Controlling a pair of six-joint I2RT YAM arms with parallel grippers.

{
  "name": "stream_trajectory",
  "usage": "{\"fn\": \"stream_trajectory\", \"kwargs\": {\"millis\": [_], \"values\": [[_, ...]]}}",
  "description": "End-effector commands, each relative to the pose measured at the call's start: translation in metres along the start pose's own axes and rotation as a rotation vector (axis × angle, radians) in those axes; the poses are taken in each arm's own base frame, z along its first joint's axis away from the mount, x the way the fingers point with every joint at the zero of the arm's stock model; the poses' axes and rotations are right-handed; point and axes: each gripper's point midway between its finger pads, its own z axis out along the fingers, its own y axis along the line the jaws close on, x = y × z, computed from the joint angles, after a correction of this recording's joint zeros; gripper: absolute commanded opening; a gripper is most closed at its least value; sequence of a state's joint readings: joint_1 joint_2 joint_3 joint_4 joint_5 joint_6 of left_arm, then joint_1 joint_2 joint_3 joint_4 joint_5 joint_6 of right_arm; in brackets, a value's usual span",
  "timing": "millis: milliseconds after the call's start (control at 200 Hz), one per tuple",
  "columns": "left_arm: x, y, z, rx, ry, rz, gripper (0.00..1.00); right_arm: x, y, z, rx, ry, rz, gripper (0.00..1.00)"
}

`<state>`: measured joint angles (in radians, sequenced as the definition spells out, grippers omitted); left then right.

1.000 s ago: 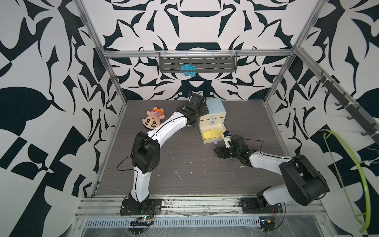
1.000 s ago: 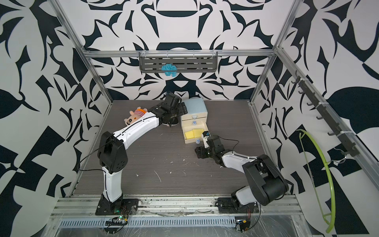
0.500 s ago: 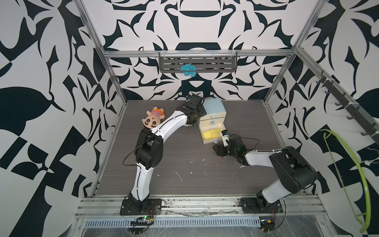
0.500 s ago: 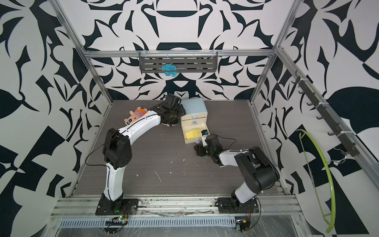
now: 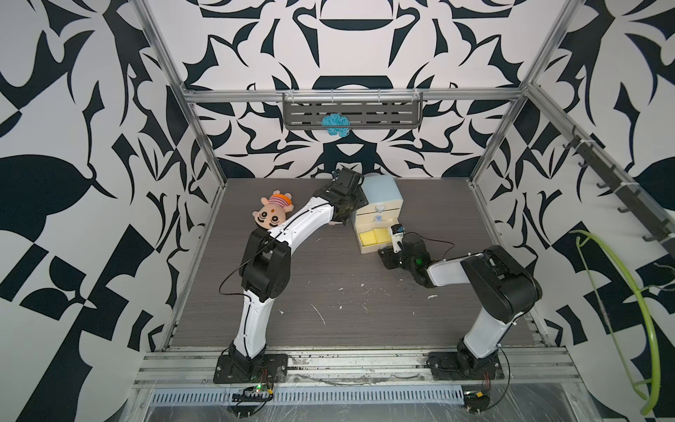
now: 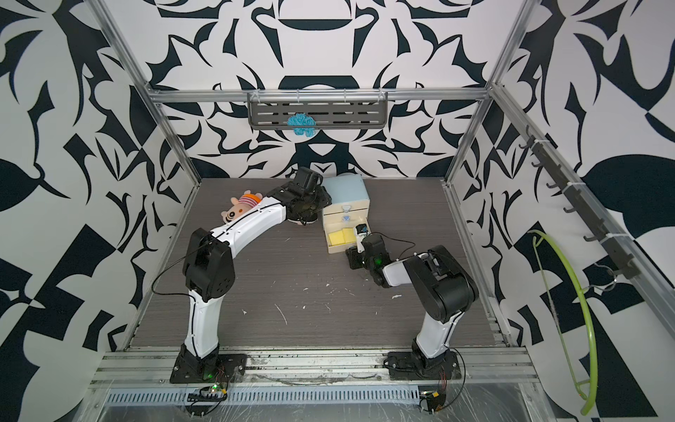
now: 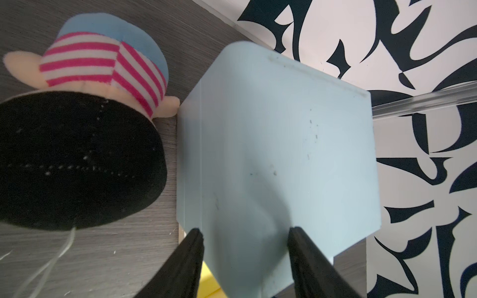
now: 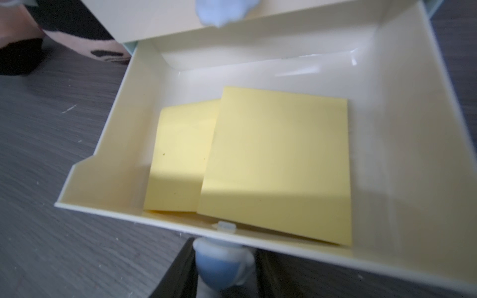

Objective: Please put the sticky notes in the drawer by color
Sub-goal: Close the drawer in the storage box.

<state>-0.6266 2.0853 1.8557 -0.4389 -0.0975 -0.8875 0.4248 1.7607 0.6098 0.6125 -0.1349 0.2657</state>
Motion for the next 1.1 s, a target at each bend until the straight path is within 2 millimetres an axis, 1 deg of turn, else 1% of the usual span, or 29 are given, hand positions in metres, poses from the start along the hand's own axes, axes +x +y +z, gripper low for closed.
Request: {"fn": "stream_trajectory", "kwargs": {"millis": [0,180,315,425,480,545,690,770,855,930,1095], "values": [[0.029,0.038,0.019,-0.113,0.098,0.005,0.57,-0.041,0.009,0.001,-0.029,-0.12,-0.006,0.39],[0.034,0.044,0.019,-0.126,0.117,0.004,0.55,-0.053,0.011,0.009,-0.037,-0.151,-0.003,0.39],[0.036,0.049,0.019,-0.137,0.126,0.014,0.55,-0.068,0.013,0.016,-0.045,-0.2,0.008,0.39],[0.036,0.053,0.018,-0.146,0.13,0.02,0.54,-0.081,0.016,0.026,-0.059,-0.218,0.05,0.39],[0.036,0.053,0.017,-0.147,0.131,0.024,0.54,-0.088,0.018,0.028,-0.074,-0.252,0.057,0.39],[0.036,0.054,0.017,-0.148,0.133,0.025,0.54,-0.095,0.016,0.032,-0.07,-0.288,0.083,0.38],[0.038,0.054,0.017,-0.145,0.141,0.025,0.54,-0.103,0.013,0.042,-0.071,-0.321,0.138,0.38],[0.038,0.055,0.019,-0.147,0.142,0.024,0.54,-0.109,0.016,0.041,-0.095,-0.351,0.159,0.38],[0.039,0.055,0.019,-0.146,0.144,0.024,0.54,-0.107,0.017,0.031,-0.111,-0.371,0.192,0.44],[0.039,0.055,0.019,-0.143,0.146,0.024,0.54,-0.101,0.016,0.022,-0.117,-0.376,0.221,0.47],[0.039,0.054,0.02,-0.135,0.152,0.023,0.54,-0.083,0.006,0.01,-0.079,-0.369,0.269,0.47]]}}
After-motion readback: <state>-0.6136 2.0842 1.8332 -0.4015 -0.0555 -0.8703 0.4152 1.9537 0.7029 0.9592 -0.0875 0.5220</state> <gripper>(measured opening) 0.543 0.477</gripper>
